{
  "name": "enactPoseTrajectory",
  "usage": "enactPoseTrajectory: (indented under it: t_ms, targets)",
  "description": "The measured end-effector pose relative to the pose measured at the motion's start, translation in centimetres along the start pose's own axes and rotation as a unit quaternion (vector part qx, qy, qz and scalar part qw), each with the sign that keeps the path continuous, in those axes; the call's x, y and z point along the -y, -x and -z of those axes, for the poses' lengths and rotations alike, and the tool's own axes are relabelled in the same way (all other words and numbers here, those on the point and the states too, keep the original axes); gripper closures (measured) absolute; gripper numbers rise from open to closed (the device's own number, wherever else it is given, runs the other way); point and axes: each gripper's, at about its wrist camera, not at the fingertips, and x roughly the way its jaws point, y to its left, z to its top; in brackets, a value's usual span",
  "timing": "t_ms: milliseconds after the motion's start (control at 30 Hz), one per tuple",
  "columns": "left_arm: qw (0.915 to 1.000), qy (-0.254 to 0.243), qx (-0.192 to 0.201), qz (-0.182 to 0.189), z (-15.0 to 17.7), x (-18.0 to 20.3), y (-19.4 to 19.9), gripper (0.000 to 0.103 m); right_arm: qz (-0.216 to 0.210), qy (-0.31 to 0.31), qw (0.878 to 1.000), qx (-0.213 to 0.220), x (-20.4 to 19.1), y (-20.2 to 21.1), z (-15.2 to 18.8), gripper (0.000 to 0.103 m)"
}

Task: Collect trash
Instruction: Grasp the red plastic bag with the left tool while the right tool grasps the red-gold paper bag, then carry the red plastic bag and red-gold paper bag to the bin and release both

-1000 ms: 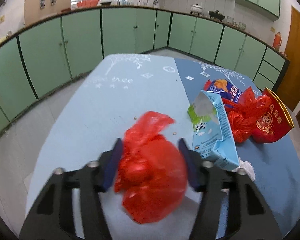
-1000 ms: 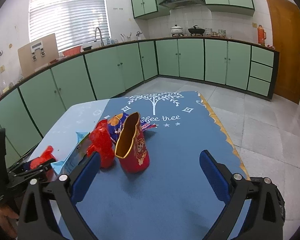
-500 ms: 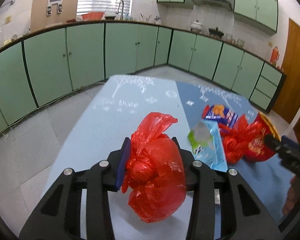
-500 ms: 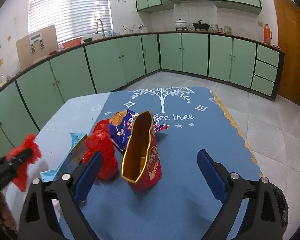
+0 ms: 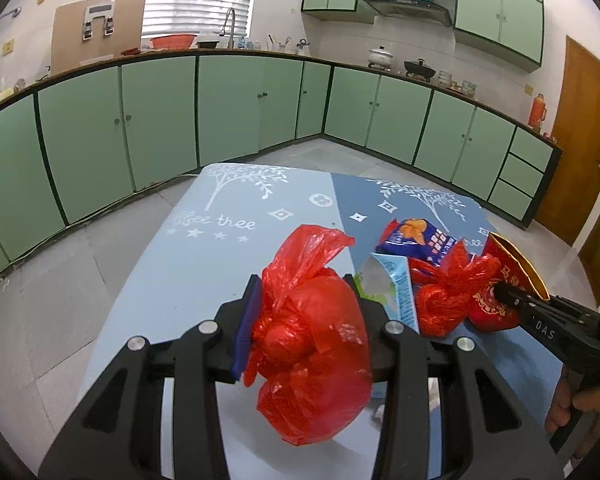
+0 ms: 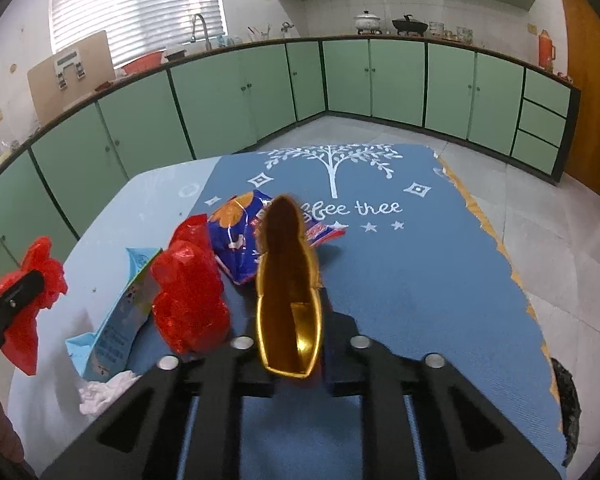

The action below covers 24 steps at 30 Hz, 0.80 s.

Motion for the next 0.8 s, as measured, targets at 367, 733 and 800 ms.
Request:
enactPoseTrajectory:
  t_ms: [367,733,800]
  targets:
    - [0.9993,-0.019,0.019,0.024,-0.4,2.7,1.6,0.064,-0.007,-0.012,0.999,0.034,1.9,4.6,-0.3,0.089]
    - [0.9952,-0.047,0.028,0.081,-0.4,8.2,3.3,0.064,0.02,-0.037,0.997,0.065,5.8,10.2,0.6,0.089]
    - [0.9936,-0.053,0.029,0.095,-0.2,9.6,3.5,0.064,0.031,-0.045,0.996,0.072,7.0,11.3,0.9,0.089]
